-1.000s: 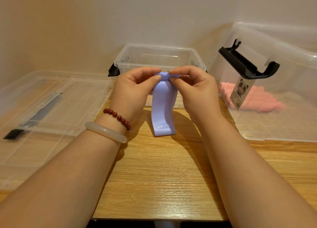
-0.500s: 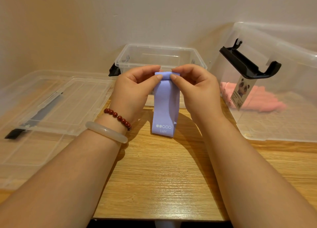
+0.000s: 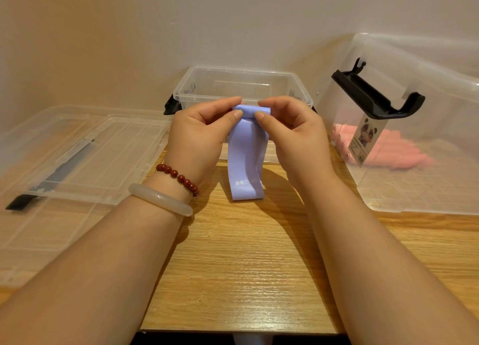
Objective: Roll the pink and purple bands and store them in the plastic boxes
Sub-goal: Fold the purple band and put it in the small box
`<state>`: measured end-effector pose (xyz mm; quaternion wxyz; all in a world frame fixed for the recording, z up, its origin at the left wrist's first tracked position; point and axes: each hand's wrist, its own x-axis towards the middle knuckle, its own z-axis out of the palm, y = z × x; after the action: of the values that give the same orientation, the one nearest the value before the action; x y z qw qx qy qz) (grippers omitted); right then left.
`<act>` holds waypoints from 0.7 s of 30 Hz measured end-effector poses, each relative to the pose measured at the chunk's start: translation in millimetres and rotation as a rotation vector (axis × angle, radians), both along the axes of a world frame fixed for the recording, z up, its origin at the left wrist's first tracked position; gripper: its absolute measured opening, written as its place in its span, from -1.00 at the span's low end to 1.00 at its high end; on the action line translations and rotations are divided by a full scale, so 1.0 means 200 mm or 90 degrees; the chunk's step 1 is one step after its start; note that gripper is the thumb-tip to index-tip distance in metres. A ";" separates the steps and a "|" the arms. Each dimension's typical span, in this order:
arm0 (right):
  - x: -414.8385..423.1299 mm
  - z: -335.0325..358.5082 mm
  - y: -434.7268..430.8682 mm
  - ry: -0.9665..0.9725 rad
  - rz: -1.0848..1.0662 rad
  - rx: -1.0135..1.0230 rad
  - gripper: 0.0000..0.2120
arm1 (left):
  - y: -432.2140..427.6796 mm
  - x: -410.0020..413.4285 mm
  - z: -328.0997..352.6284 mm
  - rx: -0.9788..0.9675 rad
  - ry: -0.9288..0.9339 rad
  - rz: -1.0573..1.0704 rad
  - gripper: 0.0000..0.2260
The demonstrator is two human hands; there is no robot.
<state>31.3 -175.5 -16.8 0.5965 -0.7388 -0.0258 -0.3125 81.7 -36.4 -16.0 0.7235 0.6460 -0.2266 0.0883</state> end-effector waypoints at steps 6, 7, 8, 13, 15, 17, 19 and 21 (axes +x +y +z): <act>0.01 0.00 -0.01 -0.015 -0.011 0.023 -0.86 | -0.01 -0.02 0.00 0.033 -0.016 0.007 -0.74; 0.01 0.00 -0.01 -0.014 -0.012 0.028 -0.85 | -0.01 -0.03 0.00 0.033 -0.023 0.013 -0.75; 0.01 0.00 0.00 -0.013 -0.015 0.029 -0.83 | -0.01 -0.03 0.01 0.028 -0.027 0.018 -0.76; 0.01 0.00 0.00 -0.022 -0.035 0.044 -0.83 | 0.00 -0.04 0.02 0.008 -0.033 0.015 -0.76; 0.01 -0.01 -0.01 -0.034 -0.026 0.050 -0.86 | 0.00 -0.03 0.01 0.002 -0.026 -0.003 -0.77; 0.02 0.00 -0.02 -0.047 -0.015 0.056 -0.85 | -0.01 -0.03 0.01 -0.010 -0.009 -0.014 -0.78; 0.01 0.00 -0.03 -0.053 -0.006 0.050 -0.84 | -0.01 -0.02 0.01 -0.025 0.005 -0.017 -0.79; 0.01 0.00 -0.03 -0.055 -0.003 0.041 -0.82 | -0.01 -0.01 0.00 -0.030 0.008 -0.013 -0.80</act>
<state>33.6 -180.7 -16.4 0.6176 -0.7050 -0.0399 -0.3463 78.8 -38.4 -15.8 0.7408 0.6270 -0.2264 0.0825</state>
